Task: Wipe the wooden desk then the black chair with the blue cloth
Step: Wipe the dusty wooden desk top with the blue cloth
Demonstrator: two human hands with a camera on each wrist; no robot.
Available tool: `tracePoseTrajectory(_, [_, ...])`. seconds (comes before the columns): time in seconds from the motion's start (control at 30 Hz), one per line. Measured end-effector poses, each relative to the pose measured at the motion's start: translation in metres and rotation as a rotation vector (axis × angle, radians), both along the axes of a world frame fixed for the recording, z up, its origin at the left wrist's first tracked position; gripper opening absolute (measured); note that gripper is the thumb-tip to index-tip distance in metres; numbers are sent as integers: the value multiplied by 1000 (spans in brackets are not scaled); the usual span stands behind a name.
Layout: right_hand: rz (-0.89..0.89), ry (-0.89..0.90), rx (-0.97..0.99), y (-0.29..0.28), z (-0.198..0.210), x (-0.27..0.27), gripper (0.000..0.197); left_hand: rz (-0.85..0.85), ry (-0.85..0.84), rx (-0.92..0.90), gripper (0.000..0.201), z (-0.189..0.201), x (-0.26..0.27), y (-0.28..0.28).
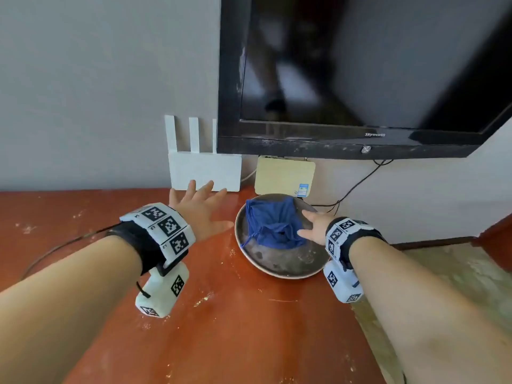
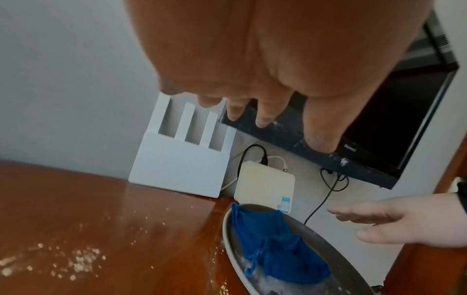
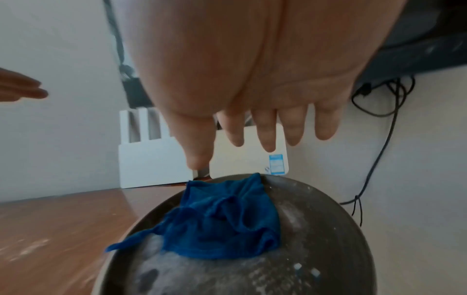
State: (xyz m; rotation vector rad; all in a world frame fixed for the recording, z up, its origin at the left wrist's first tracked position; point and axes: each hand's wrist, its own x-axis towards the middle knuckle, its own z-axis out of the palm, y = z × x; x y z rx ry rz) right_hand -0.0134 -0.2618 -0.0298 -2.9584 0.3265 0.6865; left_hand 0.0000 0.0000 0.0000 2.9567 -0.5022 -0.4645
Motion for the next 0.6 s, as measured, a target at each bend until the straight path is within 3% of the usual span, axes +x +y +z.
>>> tracePoseTrajectory(0.13, [-64,59,61,-17,-27,39,49,8,54,123,76,-35,14,-22])
tracePoseTrajectory(0.3, [-129,99,165,-20,-72,78,64,46,76,210,75,-57,26,-34])
tracePoseTrajectory(0.5, [-229,-11,232,-31,-87,96,56,63,123,235,74,-61,36,-43])
tracePoseTrajectory(0.6, [-160,-18,253,-31,-80,98,42,62,144,223,72,-59,37,-46])
